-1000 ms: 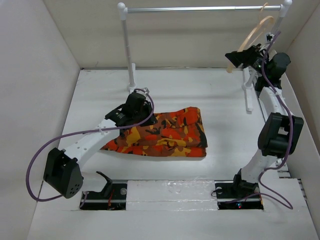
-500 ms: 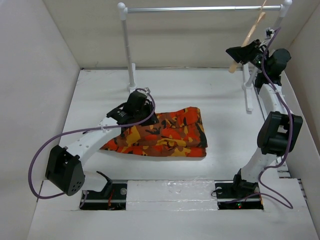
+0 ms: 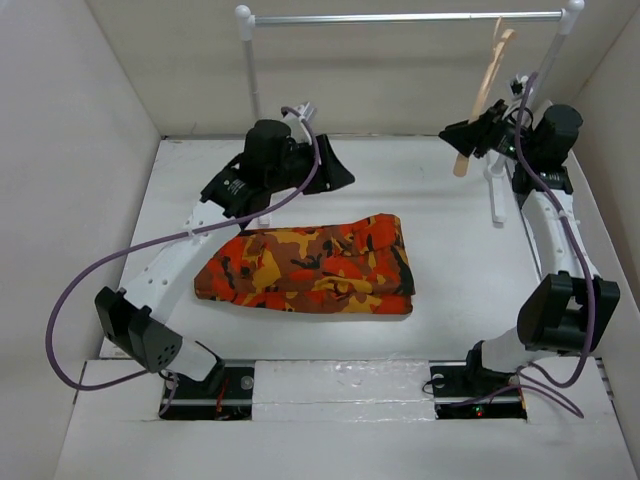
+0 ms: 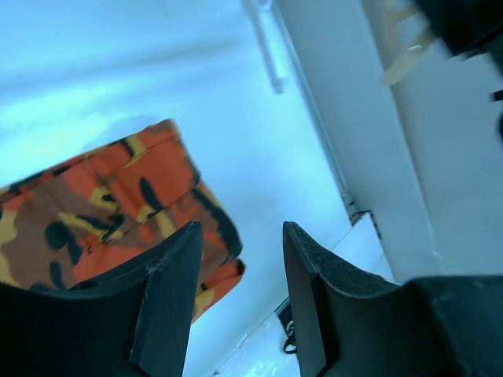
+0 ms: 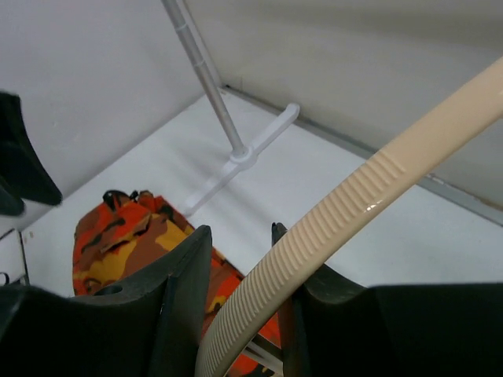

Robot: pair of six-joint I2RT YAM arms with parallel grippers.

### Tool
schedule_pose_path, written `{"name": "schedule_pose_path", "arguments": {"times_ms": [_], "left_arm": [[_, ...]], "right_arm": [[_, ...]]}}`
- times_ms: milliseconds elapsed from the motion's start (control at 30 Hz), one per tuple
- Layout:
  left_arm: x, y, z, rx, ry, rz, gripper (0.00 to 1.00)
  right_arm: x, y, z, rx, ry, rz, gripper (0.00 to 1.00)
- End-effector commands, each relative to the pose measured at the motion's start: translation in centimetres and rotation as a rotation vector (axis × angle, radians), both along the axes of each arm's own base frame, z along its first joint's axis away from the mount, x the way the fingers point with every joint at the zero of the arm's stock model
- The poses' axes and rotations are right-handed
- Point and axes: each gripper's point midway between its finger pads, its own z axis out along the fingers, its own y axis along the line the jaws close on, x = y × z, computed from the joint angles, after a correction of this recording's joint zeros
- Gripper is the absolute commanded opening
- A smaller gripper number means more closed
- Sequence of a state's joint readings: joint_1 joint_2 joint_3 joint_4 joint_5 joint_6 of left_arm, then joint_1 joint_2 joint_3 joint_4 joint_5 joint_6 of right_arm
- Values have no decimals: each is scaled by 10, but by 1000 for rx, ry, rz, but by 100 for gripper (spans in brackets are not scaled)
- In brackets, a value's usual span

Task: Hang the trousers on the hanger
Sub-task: Pick up the hanger from the clothesline, then place the trousers on the hanger.

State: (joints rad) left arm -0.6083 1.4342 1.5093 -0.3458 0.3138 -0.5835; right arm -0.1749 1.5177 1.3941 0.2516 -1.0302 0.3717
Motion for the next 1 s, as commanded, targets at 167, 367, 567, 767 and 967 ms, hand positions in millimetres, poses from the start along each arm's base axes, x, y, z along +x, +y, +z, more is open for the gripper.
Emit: {"name": "schedule_pose_path", "arguments": {"times_ms": [167, 367, 567, 767, 967], "left_arm": [[3, -39, 79, -152, -137, -157, 46], [-1, -104, 70, -136, -146, -255, 51], [17, -134, 38, -162, -88, -204, 51], [33, -145, 17, -182, -60, -132, 51], [17, -164, 12, -246, -47, -180, 51]], "right_arm": [[-47, 12, -61, -213, 52, 45, 0], [-105, 51, -117, -318, 171, 128, 0], [-146, 65, -128, -277, 183, 180, 0], [-168, 78, -129, -272, 185, 209, 0], [-175, 89, -141, -296, 216, 205, 0]]}}
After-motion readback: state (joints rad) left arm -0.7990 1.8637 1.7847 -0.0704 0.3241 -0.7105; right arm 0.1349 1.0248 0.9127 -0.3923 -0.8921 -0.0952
